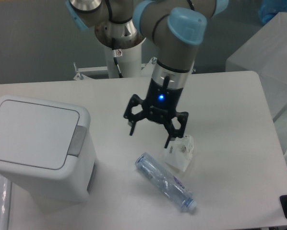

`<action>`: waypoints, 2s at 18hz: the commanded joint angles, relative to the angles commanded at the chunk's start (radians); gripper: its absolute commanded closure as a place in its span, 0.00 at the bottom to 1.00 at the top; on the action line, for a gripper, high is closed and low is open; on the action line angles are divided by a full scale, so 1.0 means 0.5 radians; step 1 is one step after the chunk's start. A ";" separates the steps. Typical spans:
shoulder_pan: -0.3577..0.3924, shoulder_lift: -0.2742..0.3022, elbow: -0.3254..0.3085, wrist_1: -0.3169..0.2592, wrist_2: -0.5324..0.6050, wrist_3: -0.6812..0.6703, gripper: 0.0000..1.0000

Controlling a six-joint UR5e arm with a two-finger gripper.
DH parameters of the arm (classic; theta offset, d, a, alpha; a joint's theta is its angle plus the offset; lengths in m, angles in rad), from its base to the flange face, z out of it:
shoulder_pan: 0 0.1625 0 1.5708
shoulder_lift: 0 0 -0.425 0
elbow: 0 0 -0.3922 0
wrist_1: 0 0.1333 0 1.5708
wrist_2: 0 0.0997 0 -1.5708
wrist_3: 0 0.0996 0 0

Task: Open the trash can
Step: 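Move the open gripper over to the grey button on the trash can, then press the gripper down on the grey button to pop the lid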

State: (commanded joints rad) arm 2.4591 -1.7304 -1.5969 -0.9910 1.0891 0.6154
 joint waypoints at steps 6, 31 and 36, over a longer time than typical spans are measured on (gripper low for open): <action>-0.114 0.031 0.049 0.000 -0.003 -0.334 0.00; -0.233 -0.132 0.120 0.132 0.015 -0.534 0.00; -0.233 -0.141 0.123 0.141 0.015 -0.547 0.00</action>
State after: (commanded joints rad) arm 2.3424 -1.8009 -1.5355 -0.9204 1.0968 0.3421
